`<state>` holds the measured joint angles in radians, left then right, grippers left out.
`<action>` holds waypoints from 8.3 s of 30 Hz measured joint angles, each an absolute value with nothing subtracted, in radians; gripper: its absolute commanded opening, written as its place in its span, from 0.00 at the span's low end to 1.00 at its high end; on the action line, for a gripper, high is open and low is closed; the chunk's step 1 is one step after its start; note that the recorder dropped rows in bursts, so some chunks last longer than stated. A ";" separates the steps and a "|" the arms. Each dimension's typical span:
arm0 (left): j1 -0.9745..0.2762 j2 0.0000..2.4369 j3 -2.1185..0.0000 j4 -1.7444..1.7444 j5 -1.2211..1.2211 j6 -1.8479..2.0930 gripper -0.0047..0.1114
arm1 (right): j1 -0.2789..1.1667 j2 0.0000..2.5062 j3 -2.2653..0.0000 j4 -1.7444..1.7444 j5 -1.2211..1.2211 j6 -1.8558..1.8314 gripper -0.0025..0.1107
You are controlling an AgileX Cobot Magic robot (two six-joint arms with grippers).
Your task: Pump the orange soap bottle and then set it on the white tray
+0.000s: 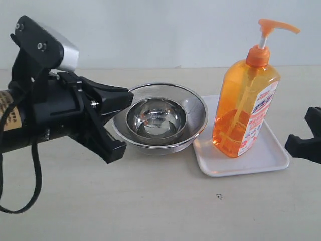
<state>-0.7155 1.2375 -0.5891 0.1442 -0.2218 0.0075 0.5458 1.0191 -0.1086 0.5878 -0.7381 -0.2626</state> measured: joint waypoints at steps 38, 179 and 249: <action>-0.366 2.204 -1.472 1.403 -1.097 -1.140 0.08 | 0.421 1.543 -0.357 0.421 -0.947 -0.172 0.02; -0.441 1.149 -0.527 1.083 -0.871 -0.930 0.08 | 0.417 1.543 -0.282 0.854 -0.881 -0.291 0.02; -0.185 0.007 -0.035 0.937 -0.625 -0.959 0.08 | 0.417 1.543 -0.282 0.858 -0.859 -0.287 0.02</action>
<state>-0.1850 0.0073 -0.0349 0.9367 -0.6253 -0.9595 0.4168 1.5432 -0.2815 0.8578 -0.8590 -0.2872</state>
